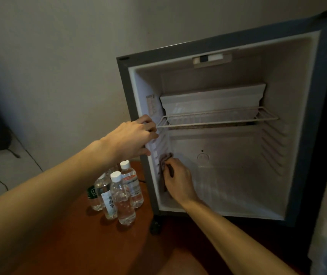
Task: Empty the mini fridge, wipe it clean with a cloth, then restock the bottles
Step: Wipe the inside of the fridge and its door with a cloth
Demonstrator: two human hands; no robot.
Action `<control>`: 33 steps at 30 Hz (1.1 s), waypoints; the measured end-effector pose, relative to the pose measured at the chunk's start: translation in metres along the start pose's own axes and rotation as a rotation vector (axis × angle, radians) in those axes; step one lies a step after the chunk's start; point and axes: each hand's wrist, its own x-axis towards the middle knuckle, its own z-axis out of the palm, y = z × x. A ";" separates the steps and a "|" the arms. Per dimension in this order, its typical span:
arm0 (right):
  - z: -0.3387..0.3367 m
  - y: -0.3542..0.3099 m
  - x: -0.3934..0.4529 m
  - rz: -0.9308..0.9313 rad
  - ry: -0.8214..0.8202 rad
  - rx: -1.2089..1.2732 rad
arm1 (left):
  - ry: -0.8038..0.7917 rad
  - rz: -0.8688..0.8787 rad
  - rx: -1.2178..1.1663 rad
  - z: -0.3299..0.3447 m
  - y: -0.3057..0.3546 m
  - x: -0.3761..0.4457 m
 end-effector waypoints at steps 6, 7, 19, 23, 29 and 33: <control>0.008 0.029 0.044 0.025 0.028 -0.087 | -0.009 0.005 -0.009 0.001 -0.002 0.001; 0.009 0.033 0.049 0.029 0.031 -0.092 | -0.008 0.005 -0.014 0.002 -0.002 0.001; 0.001 0.009 0.021 0.007 -0.003 -0.027 | -0.003 0.009 -0.021 0.001 -0.003 0.001; -0.006 -0.002 -0.003 -0.013 -0.057 -0.010 | 0.009 0.014 -0.016 0.001 -0.003 0.000; -0.007 0.002 0.000 -0.035 -0.054 -0.016 | -0.002 0.005 -0.015 -0.001 -0.001 0.001; 0.000 0.017 0.024 0.000 -0.013 -0.071 | -0.011 0.015 -0.008 -0.001 0.000 0.001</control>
